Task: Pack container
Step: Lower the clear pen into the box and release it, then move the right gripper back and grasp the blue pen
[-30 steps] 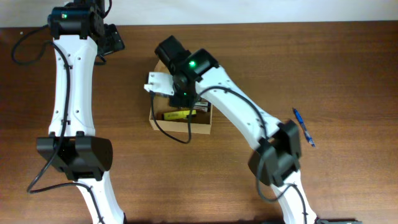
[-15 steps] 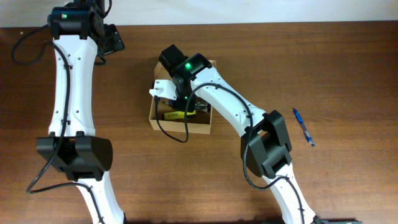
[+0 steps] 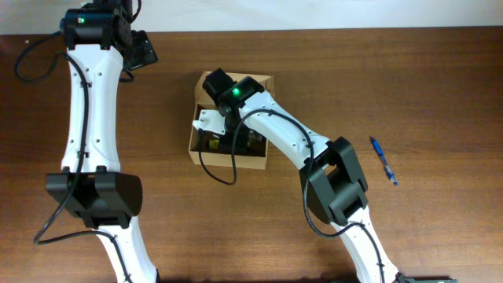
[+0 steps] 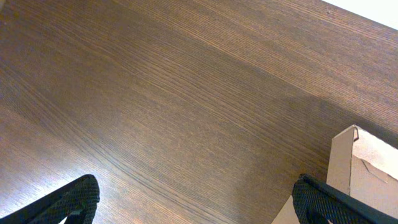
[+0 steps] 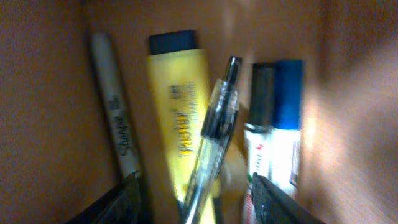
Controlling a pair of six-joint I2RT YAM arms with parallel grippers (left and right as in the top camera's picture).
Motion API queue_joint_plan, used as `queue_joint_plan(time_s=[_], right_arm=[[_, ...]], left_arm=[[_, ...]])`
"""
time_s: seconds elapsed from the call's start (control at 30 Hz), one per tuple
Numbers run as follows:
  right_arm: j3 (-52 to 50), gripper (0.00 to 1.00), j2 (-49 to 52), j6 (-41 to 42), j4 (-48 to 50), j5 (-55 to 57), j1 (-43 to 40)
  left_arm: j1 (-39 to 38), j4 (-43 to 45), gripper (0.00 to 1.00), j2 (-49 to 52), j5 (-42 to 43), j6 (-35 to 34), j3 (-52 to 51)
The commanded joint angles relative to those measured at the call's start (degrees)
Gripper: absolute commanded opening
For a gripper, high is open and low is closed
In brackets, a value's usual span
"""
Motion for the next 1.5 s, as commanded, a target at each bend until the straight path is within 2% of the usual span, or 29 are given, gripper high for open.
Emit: queue_joint_plan(time_s=[0.0, 0.1, 0.27, 0.4, 0.53, 0.67, 0.77, 0.9, 1.17, 1.47], right_arm=[[5.2, 0.61, -7.58, 8.57, 0.02, 6.99, 0.39], [8.48, 0.63, -13.73, 16.09, -0.09, 14.05, -0.31], [8.92, 0.66, -25.07, 19.74, -0.85, 15.17, -5.18], [8.52, 0.68, -31.17, 20.33, -1.31, 14.97, -13.7], [5.6, 0.69, -32.94, 21.9, -1.07, 14.71, -24.96], [-3.37, 0.69, -31.63, 23.15, -1.79, 8.31, -36.68], [-13.27, 0.67, -30.62, 23.12, -1.03, 6.01, -42.42], [-27.26, 0.67, -30.42, 23.08, 4.87, 3.74, -47.39], [-42.75, 0.68, -30.42, 20.98, 12.61, 4.0, -50.8], [-53.35, 0.7, -29.77, 19.39, 19.34, 8.11, -50.86]], left_arm=[[0.09, -0.02, 1.0, 0.04, -0.61, 0.7, 0.9], [0.09, -0.02, 1.0, 0.04, -0.61, 0.7, 0.9], [0.09, -0.02, 1.0, 0.04, -0.61, 0.7, 0.9], [0.09, -0.02, 1.0, 0.04, -0.59, 0.7, 0.9], [0.09, -0.02, 1.0, 0.04, -0.61, 0.7, 0.9], [0.09, -0.02, 1.0, 0.04, -0.59, 0.7, 0.9], [0.09, -0.02, 1.0, 0.04, -0.61, 0.7, 0.9], [0.09, -0.02, 1.0, 0.04, -0.61, 0.7, 0.9], [0.09, -0.02, 1.0, 0.04, -0.61, 0.7, 0.9], [0.09, -0.02, 1.0, 0.04, -0.59, 0.7, 0.9]])
